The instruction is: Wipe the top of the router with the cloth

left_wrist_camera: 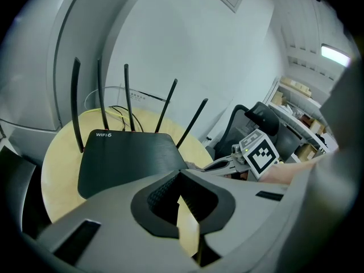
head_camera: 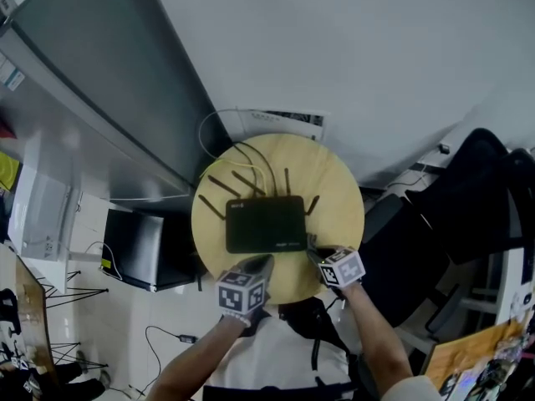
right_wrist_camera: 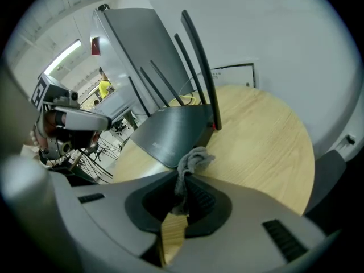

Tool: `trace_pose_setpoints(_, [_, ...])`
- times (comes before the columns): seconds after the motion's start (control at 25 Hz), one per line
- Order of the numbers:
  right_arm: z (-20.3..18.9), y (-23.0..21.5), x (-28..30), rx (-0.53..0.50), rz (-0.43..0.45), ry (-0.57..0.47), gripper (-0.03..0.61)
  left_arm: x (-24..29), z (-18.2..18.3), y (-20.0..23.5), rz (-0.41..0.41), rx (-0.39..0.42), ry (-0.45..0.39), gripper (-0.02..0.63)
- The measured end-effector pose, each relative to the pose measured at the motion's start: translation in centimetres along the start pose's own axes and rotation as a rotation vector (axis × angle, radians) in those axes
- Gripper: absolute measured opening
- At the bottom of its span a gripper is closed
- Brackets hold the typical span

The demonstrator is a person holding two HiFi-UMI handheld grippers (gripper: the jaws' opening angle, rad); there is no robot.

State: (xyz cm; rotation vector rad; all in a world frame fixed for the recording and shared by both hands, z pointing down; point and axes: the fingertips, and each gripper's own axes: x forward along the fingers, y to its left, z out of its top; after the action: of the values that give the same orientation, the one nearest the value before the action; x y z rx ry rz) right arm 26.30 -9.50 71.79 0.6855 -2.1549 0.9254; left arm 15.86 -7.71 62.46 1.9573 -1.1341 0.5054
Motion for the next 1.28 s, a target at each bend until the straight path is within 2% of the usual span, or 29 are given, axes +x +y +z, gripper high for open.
trace_pose_setpoints(0.16, [-1.0, 1.8, 0.4, 0.013, -0.009, -0.001, 0.035, -0.5, -0.4, 1.0, -0.018, 0.011, 0.008, -0.003])
trace_pose_setpoints(0.36, [-1.3, 3.6, 1.8, 0.073, -0.067, -0.041, 0.035, -1.9, -1.1, 2.8, -0.05, 0.031, 0.031, -0.003])
trace_pose_setpoints(0.6, [0.1, 6.7, 4.2, 0.128, -0.107, -0.075, 0.035, -4.5, -1.3, 6.5, -0.066, 0.047, 0.041, -0.003])
trace_pose_setpoints(0.84, [1.3, 10.0, 6.9, 0.146, -0.108, -0.079, 0.035, -6.9, -1.8, 10.1, -0.064, 0.052, 0.045, -0.003])
trace_pose_setpoints(1.28, [3.6, 16.0, 11.7, 0.118, -0.073, -0.054, 0.035, -9.9, -3.0, 14.4, -0.068, 0.039, 0.056, -0.003])
